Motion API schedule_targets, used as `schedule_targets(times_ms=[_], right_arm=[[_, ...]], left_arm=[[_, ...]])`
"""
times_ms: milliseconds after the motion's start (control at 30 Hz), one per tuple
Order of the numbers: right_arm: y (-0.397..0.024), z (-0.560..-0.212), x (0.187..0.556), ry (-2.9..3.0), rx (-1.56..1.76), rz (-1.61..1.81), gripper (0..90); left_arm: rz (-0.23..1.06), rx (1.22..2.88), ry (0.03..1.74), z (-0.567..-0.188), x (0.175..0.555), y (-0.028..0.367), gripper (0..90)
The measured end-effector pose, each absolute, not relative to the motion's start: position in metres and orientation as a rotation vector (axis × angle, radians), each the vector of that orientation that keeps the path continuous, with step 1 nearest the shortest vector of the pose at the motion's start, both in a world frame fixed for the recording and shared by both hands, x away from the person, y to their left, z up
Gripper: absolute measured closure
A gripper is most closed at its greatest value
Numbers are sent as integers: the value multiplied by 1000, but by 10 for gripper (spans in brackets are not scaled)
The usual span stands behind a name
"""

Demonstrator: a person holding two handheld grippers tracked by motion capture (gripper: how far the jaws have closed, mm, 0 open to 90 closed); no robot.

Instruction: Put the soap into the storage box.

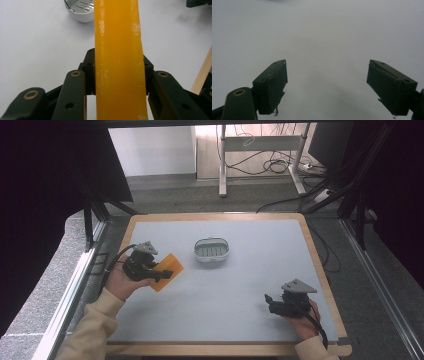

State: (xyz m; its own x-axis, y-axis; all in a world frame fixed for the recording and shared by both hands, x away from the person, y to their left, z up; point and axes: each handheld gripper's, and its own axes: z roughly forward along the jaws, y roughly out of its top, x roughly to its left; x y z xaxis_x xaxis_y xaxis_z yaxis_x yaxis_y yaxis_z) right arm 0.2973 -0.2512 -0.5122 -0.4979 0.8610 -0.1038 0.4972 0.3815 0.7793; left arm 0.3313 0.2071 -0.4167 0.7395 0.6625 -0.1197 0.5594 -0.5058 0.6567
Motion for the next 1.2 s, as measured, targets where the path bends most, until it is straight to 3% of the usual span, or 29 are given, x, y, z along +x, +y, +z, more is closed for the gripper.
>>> schedule_targets(times_ms=[1200], right_arm=[[-254,-514,299,2141,1186,934,170]], left_arm=[[224,2331,790,-390,379,177,622]])
